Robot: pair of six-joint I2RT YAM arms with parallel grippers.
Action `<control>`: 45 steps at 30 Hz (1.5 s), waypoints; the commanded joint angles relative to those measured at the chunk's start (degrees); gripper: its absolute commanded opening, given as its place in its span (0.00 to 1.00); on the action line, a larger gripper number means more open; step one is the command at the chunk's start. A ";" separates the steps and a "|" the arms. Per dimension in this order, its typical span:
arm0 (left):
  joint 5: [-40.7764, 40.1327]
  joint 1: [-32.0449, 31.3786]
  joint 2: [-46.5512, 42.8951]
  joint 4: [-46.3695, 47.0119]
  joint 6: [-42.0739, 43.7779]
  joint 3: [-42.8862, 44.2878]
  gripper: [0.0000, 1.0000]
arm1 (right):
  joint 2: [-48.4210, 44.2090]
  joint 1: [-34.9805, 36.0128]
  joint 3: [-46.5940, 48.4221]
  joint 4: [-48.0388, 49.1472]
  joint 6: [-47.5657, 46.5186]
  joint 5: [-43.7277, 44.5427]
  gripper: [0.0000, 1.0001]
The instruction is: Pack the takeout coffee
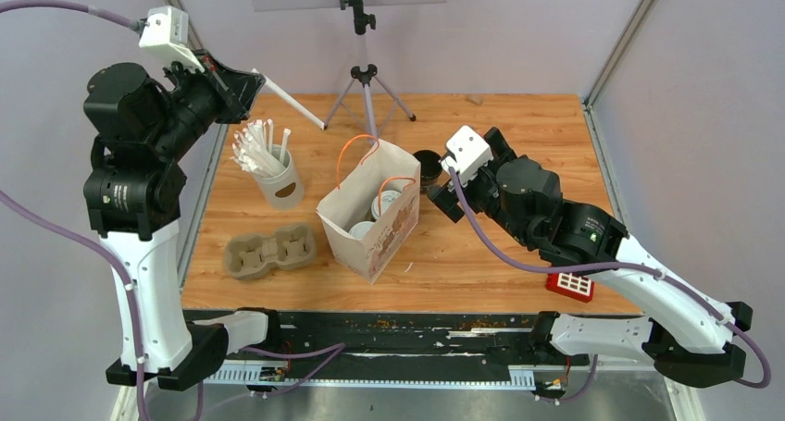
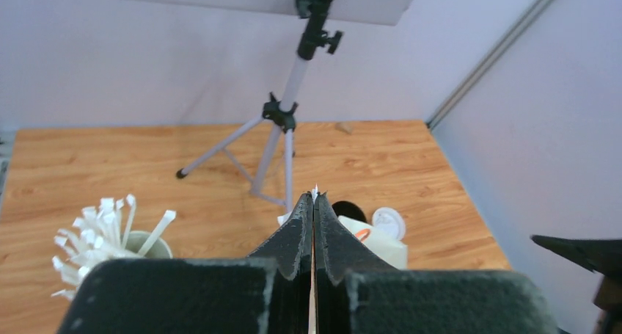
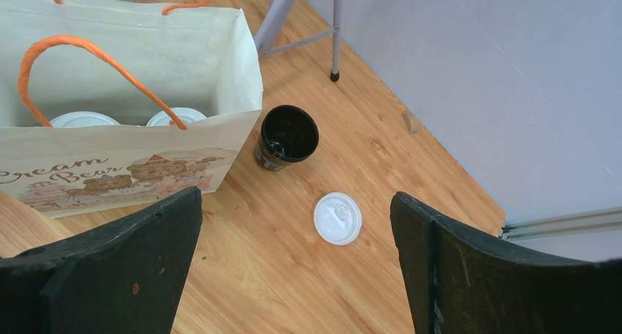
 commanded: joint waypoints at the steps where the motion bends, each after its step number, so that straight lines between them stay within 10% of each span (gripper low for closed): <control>1: 9.47 0.28 -1.35 1.70 -1.83 2.92 0.00 | -0.05 -0.15 3.00 2.97 -1.72 2.15 1.00; 8: 24.22 0.28 -1.43 -5.92 1.14 4.23 0.00 | 0.09 -0.15 3.33 2.81 -3.37 2.61 1.00; 30: 26.79 0.27 -0.56 -8.65 3.38 10.78 0.00 | -0.84 -0.15 1.81 3.30 -5.07 1.49 1.00; 45: 28.69 0.26 -0.44 -2.15 1.96 -8.35 0.00 | -0.90 -0.15 2.05 2.51 -3.83 0.82 1.00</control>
